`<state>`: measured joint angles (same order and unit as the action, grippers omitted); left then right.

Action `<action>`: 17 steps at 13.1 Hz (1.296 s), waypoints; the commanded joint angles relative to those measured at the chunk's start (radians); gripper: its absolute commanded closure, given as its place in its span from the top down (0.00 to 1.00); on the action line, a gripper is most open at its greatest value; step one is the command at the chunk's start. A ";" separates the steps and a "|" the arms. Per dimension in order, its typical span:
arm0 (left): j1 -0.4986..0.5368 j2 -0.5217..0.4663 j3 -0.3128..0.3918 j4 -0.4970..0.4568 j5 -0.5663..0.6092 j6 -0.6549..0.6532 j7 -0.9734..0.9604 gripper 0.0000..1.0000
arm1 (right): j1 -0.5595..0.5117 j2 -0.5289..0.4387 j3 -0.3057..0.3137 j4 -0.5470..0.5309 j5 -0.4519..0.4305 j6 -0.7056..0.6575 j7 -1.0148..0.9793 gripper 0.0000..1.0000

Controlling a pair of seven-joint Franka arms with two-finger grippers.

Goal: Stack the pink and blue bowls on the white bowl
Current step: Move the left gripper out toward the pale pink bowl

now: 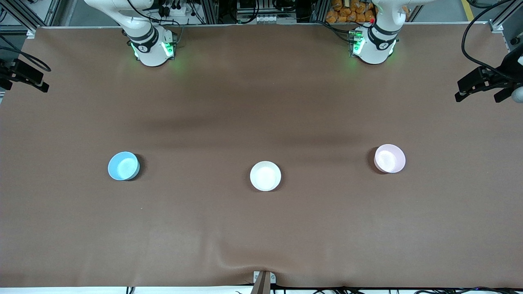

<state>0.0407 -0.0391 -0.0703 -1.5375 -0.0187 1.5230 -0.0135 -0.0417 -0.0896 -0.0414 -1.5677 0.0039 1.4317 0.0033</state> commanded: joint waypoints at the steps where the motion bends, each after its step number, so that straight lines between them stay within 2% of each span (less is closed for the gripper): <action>1: -0.001 -0.005 0.000 0.011 -0.023 -0.015 0.000 1.00 | -0.007 0.002 -0.003 0.003 0.018 -0.005 -0.005 1.00; 5: -0.002 0.008 0.000 0.010 -0.027 -0.015 0.000 1.00 | -0.003 0.002 -0.003 0.002 0.018 -0.002 -0.003 1.00; 8: 0.007 0.054 0.003 0.002 -0.026 -0.017 0.024 1.00 | -0.006 0.002 -0.003 0.002 0.018 -0.004 -0.003 1.00; 11: 0.027 0.146 0.007 -0.007 -0.023 0.011 0.047 1.00 | -0.003 0.004 -0.003 0.002 0.018 -0.002 -0.003 1.00; 13: 0.060 0.240 0.006 -0.009 -0.023 0.086 0.059 1.00 | 0.000 0.004 -0.002 0.002 0.016 -0.002 -0.003 1.00; 17: 0.080 0.364 0.006 -0.012 -0.007 0.204 0.061 1.00 | -0.001 0.005 -0.002 0.002 0.016 -0.001 -0.003 1.00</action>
<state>0.1066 0.2815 -0.0597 -1.5648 -0.0309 1.7015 0.0367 -0.0415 -0.0860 -0.0425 -1.5689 0.0043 1.4310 0.0033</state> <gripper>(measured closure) 0.000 0.000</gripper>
